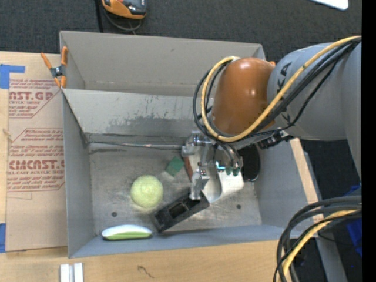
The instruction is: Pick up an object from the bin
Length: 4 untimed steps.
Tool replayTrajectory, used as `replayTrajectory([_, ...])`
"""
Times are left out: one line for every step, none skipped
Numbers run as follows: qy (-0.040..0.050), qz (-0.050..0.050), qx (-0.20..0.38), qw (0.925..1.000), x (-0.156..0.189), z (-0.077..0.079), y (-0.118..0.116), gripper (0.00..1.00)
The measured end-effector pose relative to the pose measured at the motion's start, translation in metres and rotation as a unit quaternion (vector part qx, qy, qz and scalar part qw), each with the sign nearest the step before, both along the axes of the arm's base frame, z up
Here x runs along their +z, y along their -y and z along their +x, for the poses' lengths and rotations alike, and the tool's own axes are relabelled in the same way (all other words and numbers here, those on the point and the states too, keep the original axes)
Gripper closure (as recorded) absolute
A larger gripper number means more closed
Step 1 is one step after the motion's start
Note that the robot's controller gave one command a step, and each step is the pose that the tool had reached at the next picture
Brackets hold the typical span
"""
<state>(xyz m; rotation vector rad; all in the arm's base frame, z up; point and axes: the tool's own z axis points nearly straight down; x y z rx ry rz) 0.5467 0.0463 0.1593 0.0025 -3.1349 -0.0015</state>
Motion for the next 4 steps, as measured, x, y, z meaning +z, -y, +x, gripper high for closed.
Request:
replayTrajectory([0.0038,0.0,-0.001,1.0,0.004,0.002,0.0,0.0])
replayTrajectory([0.0034,0.002,0.098,0.9952,-0.072,-0.057,0.009,1.0])
replayTrajectory([0.0035,0.002,0.098,0.9952,-0.072,-0.057,0.009,1.0])
replayTrajectory([-0.0002,0.002,0.098,0.9952,-0.071,-0.056,0.009,1.0])
